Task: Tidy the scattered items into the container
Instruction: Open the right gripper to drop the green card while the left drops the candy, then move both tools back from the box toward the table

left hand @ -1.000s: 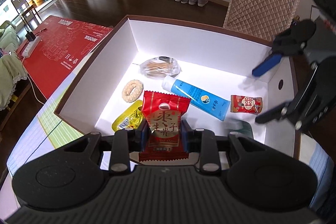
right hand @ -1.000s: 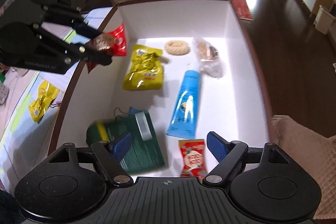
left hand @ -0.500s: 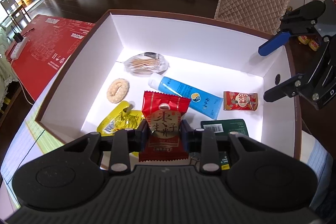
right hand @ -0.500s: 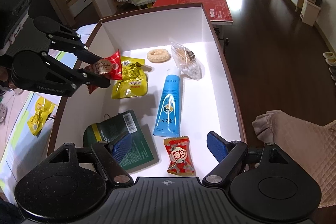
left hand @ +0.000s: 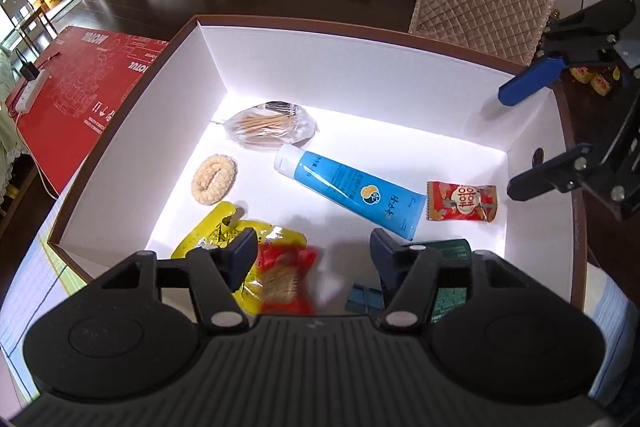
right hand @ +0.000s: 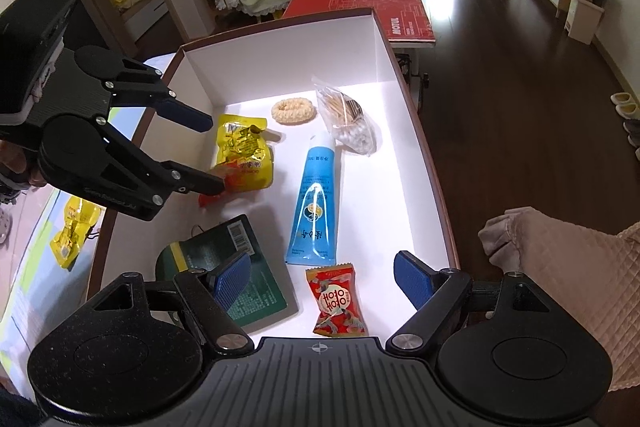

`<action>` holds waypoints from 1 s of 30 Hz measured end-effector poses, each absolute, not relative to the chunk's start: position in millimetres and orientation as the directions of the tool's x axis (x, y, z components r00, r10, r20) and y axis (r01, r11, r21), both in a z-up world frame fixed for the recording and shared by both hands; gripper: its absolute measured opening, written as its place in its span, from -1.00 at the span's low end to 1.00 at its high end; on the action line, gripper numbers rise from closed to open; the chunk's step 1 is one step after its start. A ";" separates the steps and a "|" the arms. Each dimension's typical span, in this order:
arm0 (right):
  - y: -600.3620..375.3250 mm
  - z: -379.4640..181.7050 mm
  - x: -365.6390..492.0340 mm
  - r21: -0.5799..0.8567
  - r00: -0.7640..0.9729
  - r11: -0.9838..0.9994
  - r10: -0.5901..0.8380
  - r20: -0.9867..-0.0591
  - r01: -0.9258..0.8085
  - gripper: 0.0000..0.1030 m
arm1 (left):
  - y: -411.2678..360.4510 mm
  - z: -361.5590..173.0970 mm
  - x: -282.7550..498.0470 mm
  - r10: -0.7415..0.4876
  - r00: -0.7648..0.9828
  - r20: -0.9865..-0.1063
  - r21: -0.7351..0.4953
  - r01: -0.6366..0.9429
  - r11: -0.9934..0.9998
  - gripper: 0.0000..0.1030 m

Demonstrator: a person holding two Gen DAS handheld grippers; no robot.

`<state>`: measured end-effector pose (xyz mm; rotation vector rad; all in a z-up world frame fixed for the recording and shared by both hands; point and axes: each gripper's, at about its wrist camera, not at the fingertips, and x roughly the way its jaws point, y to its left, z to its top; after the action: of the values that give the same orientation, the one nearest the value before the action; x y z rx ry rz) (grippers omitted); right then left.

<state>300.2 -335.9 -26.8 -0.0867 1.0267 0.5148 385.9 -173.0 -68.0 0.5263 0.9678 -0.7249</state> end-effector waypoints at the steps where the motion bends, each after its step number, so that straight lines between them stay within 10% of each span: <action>1: -336.1 -26.2 299.4 0.167 0.412 0.879 0.368 -0.834 -0.447 0.58 | -172.9 -67.3 385.7 -0.312 0.371 -0.875 0.086 0.751 0.655 0.13; 30: -328.9 23.1 218.5 0.224 0.595 0.920 0.380 -0.708 -0.322 0.59 | -33.8 12.5 243.3 -0.201 0.595 -0.778 0.124 0.459 0.880 0.40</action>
<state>218.5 -328.9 23.1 0.0753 0.8401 0.4081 243.3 -33.8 12.5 0.3285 0.8519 -0.3914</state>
